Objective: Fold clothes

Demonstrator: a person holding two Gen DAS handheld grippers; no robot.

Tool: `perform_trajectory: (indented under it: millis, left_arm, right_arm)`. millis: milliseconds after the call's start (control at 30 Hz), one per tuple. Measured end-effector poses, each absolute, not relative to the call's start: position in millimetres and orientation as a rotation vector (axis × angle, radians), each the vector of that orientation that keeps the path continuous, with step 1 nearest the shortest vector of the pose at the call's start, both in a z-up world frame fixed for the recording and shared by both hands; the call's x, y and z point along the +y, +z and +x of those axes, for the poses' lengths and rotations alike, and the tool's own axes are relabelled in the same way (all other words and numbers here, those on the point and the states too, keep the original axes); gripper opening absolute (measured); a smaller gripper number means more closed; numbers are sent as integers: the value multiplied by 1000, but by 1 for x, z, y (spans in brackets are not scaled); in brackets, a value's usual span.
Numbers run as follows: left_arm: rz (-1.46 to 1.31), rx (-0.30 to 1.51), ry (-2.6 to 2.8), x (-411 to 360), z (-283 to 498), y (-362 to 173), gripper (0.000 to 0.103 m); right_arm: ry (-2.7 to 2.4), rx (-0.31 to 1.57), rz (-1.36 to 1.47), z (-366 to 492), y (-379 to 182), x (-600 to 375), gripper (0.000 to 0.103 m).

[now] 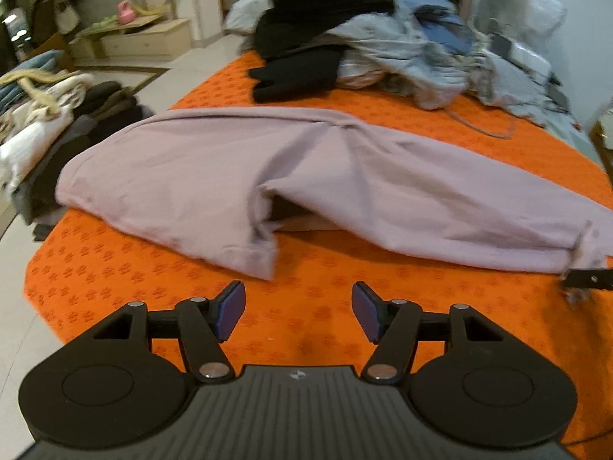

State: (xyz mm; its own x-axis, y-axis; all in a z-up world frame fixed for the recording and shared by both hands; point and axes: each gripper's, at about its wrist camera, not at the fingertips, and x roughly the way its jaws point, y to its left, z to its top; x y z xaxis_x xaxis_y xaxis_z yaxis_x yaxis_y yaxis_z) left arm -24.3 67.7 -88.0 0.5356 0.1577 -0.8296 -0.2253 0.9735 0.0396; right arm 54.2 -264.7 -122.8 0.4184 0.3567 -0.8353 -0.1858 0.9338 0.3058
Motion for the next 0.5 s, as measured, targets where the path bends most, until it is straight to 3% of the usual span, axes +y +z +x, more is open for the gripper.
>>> perform_trajectory:
  millis: [33,333,500]
  left_arm:
    - [-77,976,247,71,-22,-91,68]
    - [-59,974,380,86,5,-116,67]
    - [-38,943,439,84,6,-114,44]
  right_arm:
    - [343,1088,169,54,-122,-266,5]
    - [365,1011,86,59,-79,-300,5]
    - [374,970,23,69,-49,-326,5]
